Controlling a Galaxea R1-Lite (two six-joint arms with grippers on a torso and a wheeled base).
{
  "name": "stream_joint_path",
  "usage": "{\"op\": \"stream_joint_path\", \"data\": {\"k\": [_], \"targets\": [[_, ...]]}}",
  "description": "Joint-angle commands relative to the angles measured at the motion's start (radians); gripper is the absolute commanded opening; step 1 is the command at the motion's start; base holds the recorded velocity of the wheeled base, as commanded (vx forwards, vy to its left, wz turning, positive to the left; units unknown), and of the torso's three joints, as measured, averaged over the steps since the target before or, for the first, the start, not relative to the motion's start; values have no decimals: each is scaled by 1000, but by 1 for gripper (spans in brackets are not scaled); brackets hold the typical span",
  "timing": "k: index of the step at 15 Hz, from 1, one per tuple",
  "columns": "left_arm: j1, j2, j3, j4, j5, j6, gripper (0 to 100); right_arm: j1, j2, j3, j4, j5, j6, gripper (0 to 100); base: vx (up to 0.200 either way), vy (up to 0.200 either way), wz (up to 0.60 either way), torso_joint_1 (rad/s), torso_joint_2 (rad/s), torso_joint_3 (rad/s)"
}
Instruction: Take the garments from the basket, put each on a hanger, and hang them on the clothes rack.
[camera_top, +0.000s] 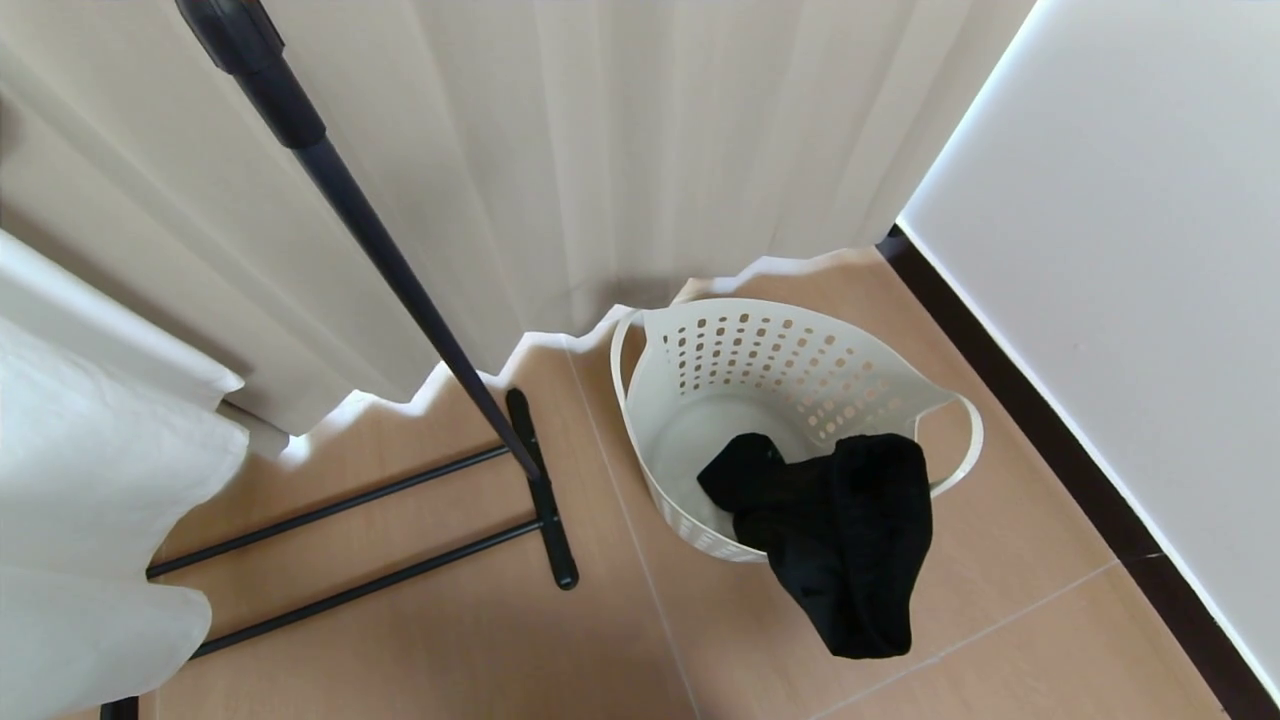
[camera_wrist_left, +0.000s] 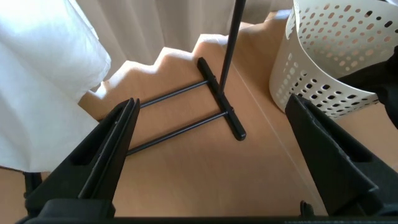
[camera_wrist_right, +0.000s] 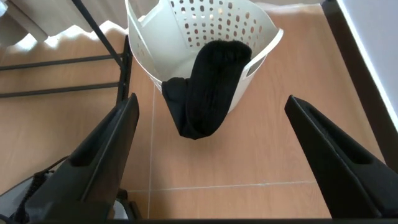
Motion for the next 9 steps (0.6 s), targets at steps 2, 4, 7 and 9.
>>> {"op": "stream_joint_path", "data": {"k": [2, 4, 7, 9], "targets": [[0, 1, 0, -1, 0, 1, 100, -1, 106, 0, 0, 1, 1, 100, 0, 0, 0, 2, 2, -161], [0, 1, 0, -1, 0, -1, 100, 0, 183, 0, 0, 1, 2, 100, 0, 0, 0, 1, -1, -30], [0, 1, 0, -1, 0, 1, 100, 2, 379, -3, -18, 5, 4, 100, 0, 0, 0, 0, 0, 0], [0, 1, 0, -1, 0, 1, 100, 2, 502, -41, -54, 4, 5, 100, 0, 0, 0, 0, 0, 0]]}}
